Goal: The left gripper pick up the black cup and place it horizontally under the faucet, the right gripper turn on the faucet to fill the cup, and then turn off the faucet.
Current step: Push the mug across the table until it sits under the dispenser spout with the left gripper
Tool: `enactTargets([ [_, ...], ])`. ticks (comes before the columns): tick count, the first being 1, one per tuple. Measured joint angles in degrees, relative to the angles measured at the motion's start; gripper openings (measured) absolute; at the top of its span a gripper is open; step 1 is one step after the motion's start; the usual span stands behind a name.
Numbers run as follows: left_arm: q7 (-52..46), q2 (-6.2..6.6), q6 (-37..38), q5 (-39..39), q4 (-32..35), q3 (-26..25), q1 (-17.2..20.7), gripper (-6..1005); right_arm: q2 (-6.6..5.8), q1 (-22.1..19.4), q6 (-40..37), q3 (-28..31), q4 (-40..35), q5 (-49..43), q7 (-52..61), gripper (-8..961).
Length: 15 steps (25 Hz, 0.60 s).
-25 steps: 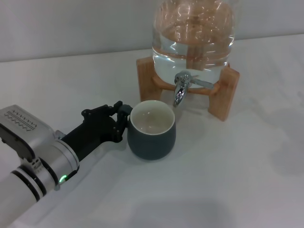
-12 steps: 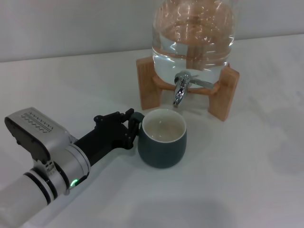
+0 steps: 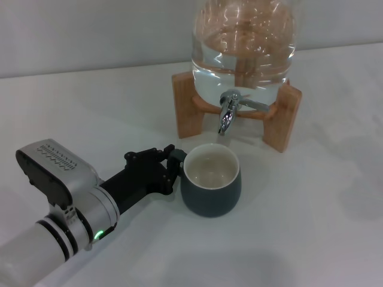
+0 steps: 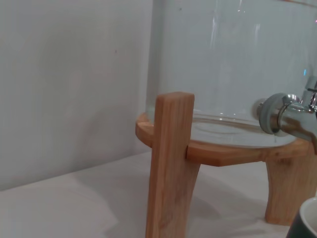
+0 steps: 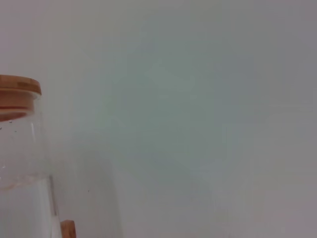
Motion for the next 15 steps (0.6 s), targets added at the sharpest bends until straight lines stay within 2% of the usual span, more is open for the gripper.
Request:
enactTargets([
  [15, 0.1, 0.07, -0.6, 0.2, -0.1, -2.0, -0.5, 154, -0.09, 0.0, 0.0, 0.0, 0.0, 0.0, 0.0, 854],
])
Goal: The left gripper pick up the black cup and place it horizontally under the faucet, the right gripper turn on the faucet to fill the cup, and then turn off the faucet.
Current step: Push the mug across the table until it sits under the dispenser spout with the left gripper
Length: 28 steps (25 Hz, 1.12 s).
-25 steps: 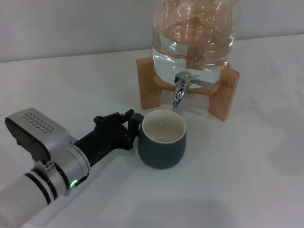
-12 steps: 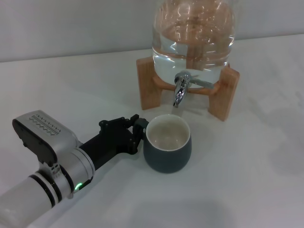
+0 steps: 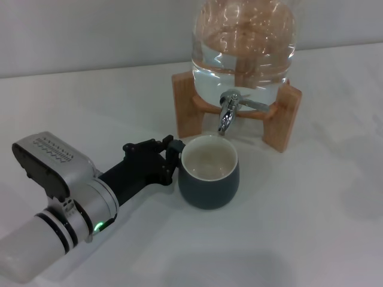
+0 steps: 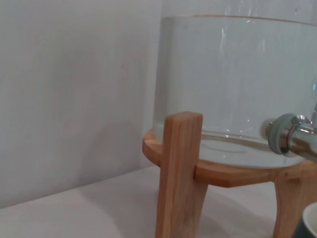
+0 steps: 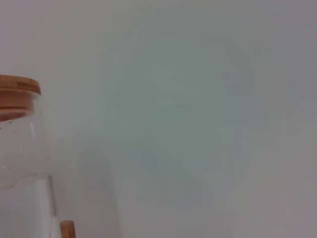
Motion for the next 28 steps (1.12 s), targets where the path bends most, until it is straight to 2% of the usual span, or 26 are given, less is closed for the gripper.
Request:
enactTargets([
  [10, 0.0, 0.02, 0.0, -0.2, -0.4, -0.4, -1.4, 154, 0.0, 0.2, 0.0, 0.0, 0.0, 0.0, 0.0, 854],
  [15, 0.1, 0.04, 0.4, 0.0, 0.0, -3.2, -1.8, 154, 0.0, 0.3, 0.1, 0.0, 0.0, 0.0, -0.1, 854],
  [28, 0.0, 0.14, 0.9, 0.0, 0.7, -3.3, -1.8, 153, 0.0, 0.4, 0.2, 0.0, 0.1, 0.0, -0.1, 854],
])
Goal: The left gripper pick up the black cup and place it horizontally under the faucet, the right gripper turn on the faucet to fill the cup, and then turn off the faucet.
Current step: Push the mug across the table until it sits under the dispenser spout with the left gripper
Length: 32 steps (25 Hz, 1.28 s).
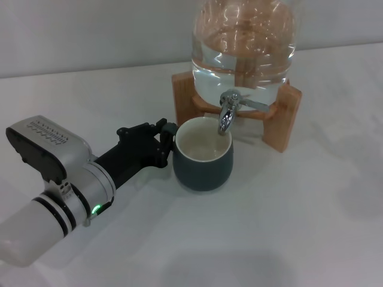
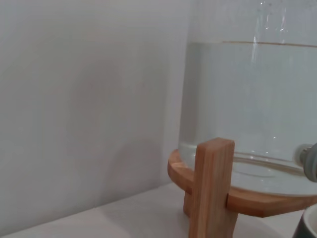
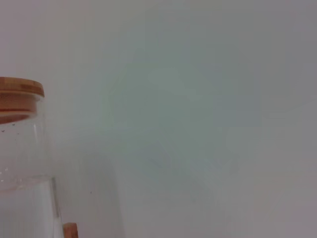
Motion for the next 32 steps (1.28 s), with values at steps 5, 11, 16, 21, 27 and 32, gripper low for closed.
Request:
enactTargets([
  [5, -0.1, -0.09, 1.2, 0.0, 0.0, 0.0, -0.4, 153, 0.06, 0.0, 0.0, 0.0, 0.1, 0.0, 0.0, 854],
  [11, -0.5, -0.12, 2.7, -0.2, -0.1, 0.0, -0.8, 153, 0.09, 0.0, 0.0, -0.1, 0.5, 0.0, 0.0, 854],
  [16, -0.5, -0.18, 5.9, -0.4, -0.4, 0.0, -1.7, 153, 0.09, 0.1, 0.1, -0.1, 0.7, 0.0, -0.6, 854],
  [21, -0.6, -0.21, 6.7, -0.4, -0.9, -0.1, -2.0, 153, 0.09, 0.1, 0.1, -0.1, 0.8, 0.0, -0.6, 853],
  [27, -0.5, -0.28, 7.2, -0.1, -2.1, -0.1, -2.3, 153, 0.09, 0.1, 0.1, -0.2, 0.8, 0.0, -0.6, 853],
  [32, -0.3, -0.37, 7.3, 0.0, -2.9, 0.2, -2.3, 153, 0.09, 0.1, 0.2, -0.3, 0.8, -0.1, -0.6, 853],
])
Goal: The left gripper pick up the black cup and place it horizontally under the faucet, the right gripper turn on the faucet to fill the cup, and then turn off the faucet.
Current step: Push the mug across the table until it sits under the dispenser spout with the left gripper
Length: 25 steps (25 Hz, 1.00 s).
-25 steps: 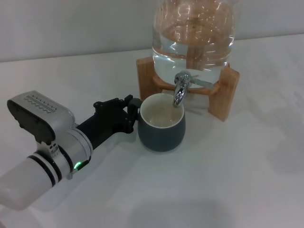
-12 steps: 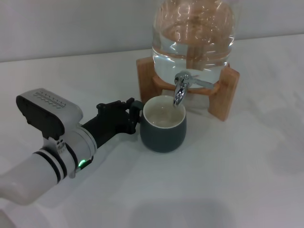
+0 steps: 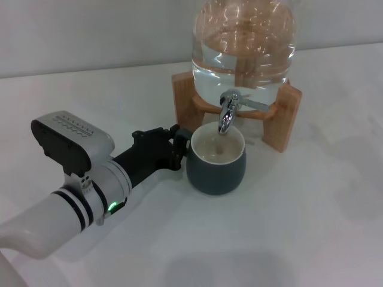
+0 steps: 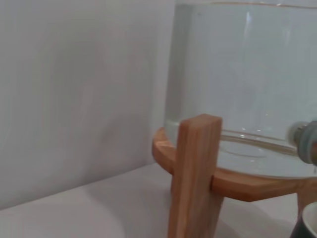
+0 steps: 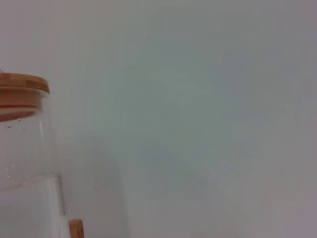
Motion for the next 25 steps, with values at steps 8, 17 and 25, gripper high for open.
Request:
enactTargets([
  [8, -0.1, -0.12, 0.6, 1.5, -0.8, 0.0, 0.0, 153, -0.07, 0.0, 0.3, -0.4, 0.0, 0.0, 0.0, 853],
  [17, -0.1, -0.14, 0.6, 1.8, -1.3, -0.1, 0.5, 152, -0.09, -0.2, 0.5, -0.4, 0.0, 0.1, 0.0, 853],
  [25, -0.1, -0.13, 0.7, 1.8, -1.0, -0.2, 0.7, 152, -0.1, -0.3, 0.5, -0.4, 0.0, 0.2, 0.0, 853],
])
